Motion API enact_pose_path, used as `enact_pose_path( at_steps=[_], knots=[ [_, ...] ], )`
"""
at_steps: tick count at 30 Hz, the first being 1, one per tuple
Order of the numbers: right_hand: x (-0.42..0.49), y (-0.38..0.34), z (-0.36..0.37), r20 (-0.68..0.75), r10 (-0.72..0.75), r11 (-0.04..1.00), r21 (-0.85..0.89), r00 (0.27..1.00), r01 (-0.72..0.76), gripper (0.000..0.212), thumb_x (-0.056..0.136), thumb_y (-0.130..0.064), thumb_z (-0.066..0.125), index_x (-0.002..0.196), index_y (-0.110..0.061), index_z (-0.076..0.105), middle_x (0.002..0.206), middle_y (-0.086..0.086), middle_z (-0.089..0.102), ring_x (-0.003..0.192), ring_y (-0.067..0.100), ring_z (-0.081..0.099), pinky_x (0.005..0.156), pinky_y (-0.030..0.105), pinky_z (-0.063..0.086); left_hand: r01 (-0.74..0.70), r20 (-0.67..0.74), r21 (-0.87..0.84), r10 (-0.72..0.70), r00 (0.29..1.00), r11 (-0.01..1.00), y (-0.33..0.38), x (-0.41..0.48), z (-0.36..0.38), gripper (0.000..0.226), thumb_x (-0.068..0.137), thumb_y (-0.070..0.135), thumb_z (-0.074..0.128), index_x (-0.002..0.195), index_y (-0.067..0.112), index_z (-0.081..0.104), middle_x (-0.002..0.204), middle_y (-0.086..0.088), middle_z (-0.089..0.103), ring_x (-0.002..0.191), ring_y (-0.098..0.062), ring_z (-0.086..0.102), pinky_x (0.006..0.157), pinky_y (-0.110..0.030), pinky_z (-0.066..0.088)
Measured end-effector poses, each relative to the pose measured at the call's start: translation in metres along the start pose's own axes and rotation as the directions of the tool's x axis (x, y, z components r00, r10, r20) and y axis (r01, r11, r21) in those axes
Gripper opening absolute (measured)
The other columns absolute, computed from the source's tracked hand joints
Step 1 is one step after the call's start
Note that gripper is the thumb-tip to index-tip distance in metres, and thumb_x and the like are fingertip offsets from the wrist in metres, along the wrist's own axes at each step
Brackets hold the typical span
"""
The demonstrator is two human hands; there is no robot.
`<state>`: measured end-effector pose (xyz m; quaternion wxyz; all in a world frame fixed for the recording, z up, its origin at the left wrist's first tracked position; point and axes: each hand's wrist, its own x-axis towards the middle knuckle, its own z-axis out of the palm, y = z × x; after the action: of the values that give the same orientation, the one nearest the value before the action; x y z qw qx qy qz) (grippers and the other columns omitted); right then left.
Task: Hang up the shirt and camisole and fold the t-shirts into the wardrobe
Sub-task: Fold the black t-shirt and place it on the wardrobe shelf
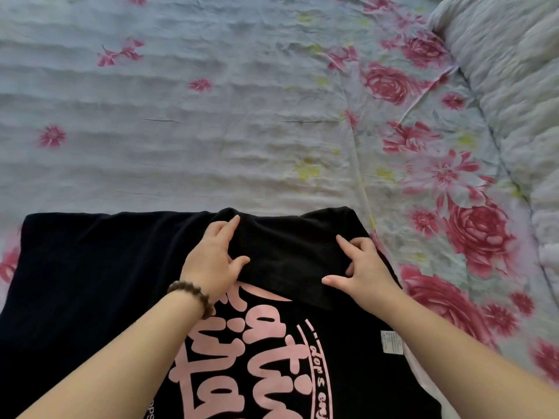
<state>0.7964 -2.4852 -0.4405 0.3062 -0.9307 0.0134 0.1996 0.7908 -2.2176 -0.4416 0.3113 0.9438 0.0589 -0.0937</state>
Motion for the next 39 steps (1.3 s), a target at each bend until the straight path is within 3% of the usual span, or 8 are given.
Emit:
enact_pose_path(
  at_steps=[3,5,10,15,20,23,29,39],
  knots=[
    [0.002,-0.017,0.013,-0.281,-0.258,0.899,-0.42,0.924,0.124,0.065,0.081,-0.033,0.071,0.135,-0.004,0.049,0.135,0.013,0.046,0.123,0.031,0.047,0.104,0.04,0.04,-0.247,-0.233,0.271,0.312,0.921,0.93,0.014,-0.001,0.018,0.038,0.087,0.015,0.057,0.124,0.006,0.06,0.125,-0.011,0.057,0.105,-0.03,0.06,0.087,-0.043,0.054],
    [0.011,-0.032,0.031,-0.154,-0.432,0.787,-0.545,0.889,0.288,0.061,0.086,-0.037,0.059,0.135,-0.001,0.049,0.142,0.015,0.046,0.133,0.032,0.042,0.11,0.044,0.033,-0.412,-0.065,0.381,0.469,0.881,0.827,0.028,0.002,0.036,0.045,0.09,0.021,0.041,0.129,0.005,0.057,0.136,-0.015,0.053,0.123,-0.033,0.053,0.101,-0.045,0.045],
    [0.032,-0.015,0.04,0.081,-0.282,0.725,-0.634,0.956,0.268,0.079,0.081,-0.067,-0.007,0.147,-0.024,-0.013,0.155,-0.007,-0.019,0.142,0.01,-0.022,0.117,0.042,-0.011,-0.272,0.195,0.559,0.194,0.961,0.783,0.009,0.011,0.053,0.065,0.09,0.058,-0.004,0.148,0.031,-0.018,0.156,0.01,-0.022,0.143,-0.013,-0.023,0.118,-0.043,-0.011],
    [0.038,0.01,0.006,-0.011,-0.007,0.71,-0.704,1.0,-0.003,0.07,0.092,-0.062,0.0,0.146,-0.023,-0.021,0.155,-0.008,-0.026,0.142,0.015,-0.025,0.115,0.047,-0.015,-0.145,0.124,0.589,0.088,0.988,0.795,0.003,0.013,0.042,0.067,0.093,0.057,0.003,0.149,0.026,-0.017,0.156,0.004,-0.021,0.143,-0.014,-0.022,0.118,-0.044,-0.011],
    [0.03,-0.031,0.036,-0.102,-0.37,0.742,-0.631,0.923,0.228,0.063,0.094,-0.039,0.022,0.144,-0.003,0.034,0.153,0.014,0.029,0.143,0.027,0.023,0.119,0.047,0.006,-0.233,0.049,0.548,0.248,0.968,0.803,0.011,0.013,0.054,0.064,0.094,0.038,0.005,0.149,0.007,0.016,0.158,-0.011,0.014,0.147,-0.021,0.004,0.119,-0.039,-0.003],
    [0.026,-0.042,0.063,0.08,-0.421,0.694,-0.613,0.904,0.377,0.062,0.096,-0.042,0.008,0.151,-0.013,0.008,0.16,0.004,0.004,0.147,0.017,-0.004,0.119,0.041,-0.003,-0.287,0.149,0.514,0.246,0.958,0.808,0.013,0.018,0.062,0.067,0.087,0.049,-0.009,0.147,0.02,-0.011,0.158,-0.004,-0.014,0.143,-0.015,-0.019,0.117,-0.036,-0.014],
    [0.026,0.001,0.034,-0.04,-0.103,0.76,-0.647,0.994,0.053,0.064,0.095,-0.055,0.004,0.144,-0.024,-0.021,0.156,-0.007,-0.022,0.143,0.011,-0.021,0.118,0.046,-0.008,-0.037,0.058,0.579,0.004,0.998,0.814,-0.009,0.016,0.041,0.062,0.095,0.055,0.004,0.143,0.028,-0.026,0.157,0.002,-0.024,0.144,-0.016,-0.022,0.118,-0.044,-0.01],
    [-0.031,-0.014,0.084,-0.013,-0.307,0.778,-0.58,0.952,0.243,0.059,0.099,-0.041,0.018,0.15,-0.014,0.011,0.159,0.002,0.006,0.147,0.018,-0.002,0.116,0.048,0.004,-0.178,0.109,0.505,0.142,0.984,0.845,0.022,-0.054,0.085,0.06,0.093,0.049,0.0,0.147,0.028,-0.016,0.157,0.002,-0.018,0.142,-0.018,-0.024,0.117,-0.045,-0.013]
  ],
)
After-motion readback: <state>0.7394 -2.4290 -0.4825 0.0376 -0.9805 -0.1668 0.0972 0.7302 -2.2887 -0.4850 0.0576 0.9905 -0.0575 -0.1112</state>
